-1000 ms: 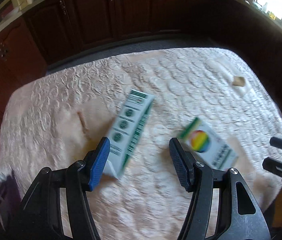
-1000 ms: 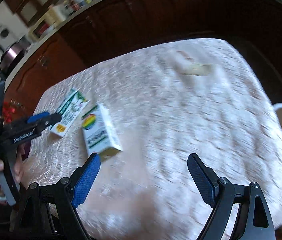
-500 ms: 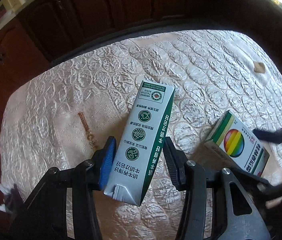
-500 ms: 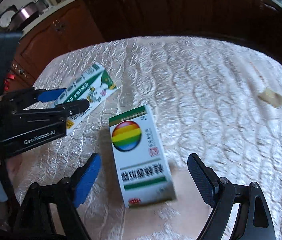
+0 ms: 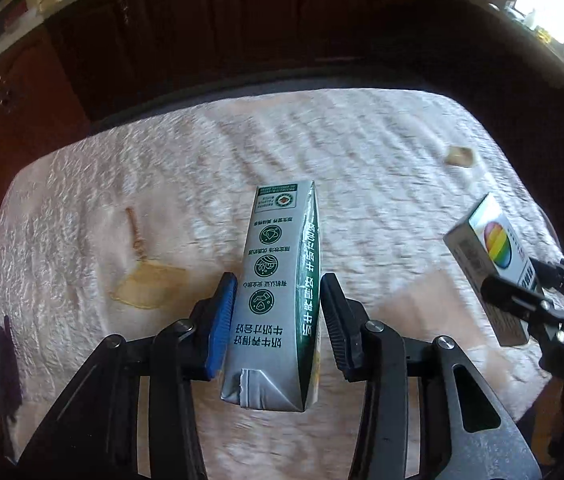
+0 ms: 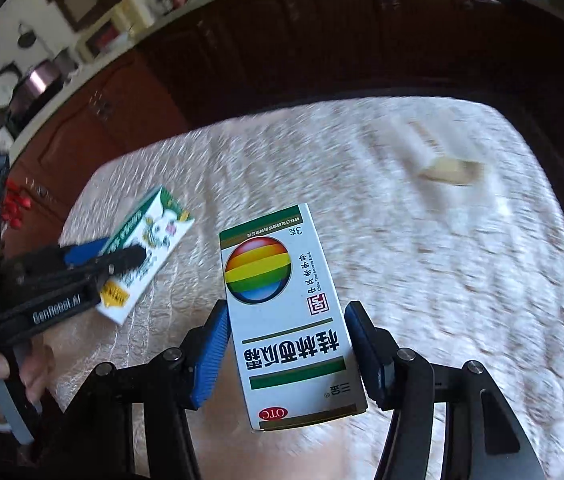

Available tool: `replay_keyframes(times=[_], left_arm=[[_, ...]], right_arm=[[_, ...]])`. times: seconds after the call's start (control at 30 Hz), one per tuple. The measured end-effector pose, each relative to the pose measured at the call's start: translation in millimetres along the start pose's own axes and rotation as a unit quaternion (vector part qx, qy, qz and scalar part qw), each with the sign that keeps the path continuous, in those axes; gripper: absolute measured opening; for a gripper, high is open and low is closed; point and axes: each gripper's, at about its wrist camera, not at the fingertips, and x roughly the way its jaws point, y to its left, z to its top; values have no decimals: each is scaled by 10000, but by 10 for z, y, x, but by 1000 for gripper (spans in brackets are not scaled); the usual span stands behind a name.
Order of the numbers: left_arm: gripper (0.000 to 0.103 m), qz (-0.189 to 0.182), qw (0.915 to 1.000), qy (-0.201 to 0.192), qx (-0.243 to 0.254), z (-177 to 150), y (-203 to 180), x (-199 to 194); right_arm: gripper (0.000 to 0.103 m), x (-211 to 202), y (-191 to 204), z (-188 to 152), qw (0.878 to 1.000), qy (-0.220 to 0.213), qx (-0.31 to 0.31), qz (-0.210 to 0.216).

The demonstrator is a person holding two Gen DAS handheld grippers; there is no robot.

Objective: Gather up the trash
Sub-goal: 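Grasp the green-white milk carton with the left gripper while the right grasps the rainbow medicine box, then carry the milk carton and rainbow box over the white bucket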

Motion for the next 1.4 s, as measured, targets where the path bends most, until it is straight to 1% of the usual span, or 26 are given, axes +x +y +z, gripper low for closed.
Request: replay_keyframes(times=[0.1,0.43,0.7,1.0,1.4], left_arm=[[40,-54,9999,-81,78,9,-233,-53],[39,-341,9983,-243,406,34,-864,-169],[39,-583,9944,-344,810,43,-1368,-253],[39,-797,9882,-349,1263,38,-1979,-250],[39,-1137,9803,-248,1599,67,-2622,-179]], right_arm=[[56,-200,-102,-74,9997,-182,106,-134],[56,-694,-511,-223,9967,-526,492,-366],[56,-1070,-941,-410,9909,-804,932,-552],[56,-1411,-1477,-630,9808,-1006,1467,-795],[56,-1672,-1956,-841,9697,-1085,1886,-1112]])
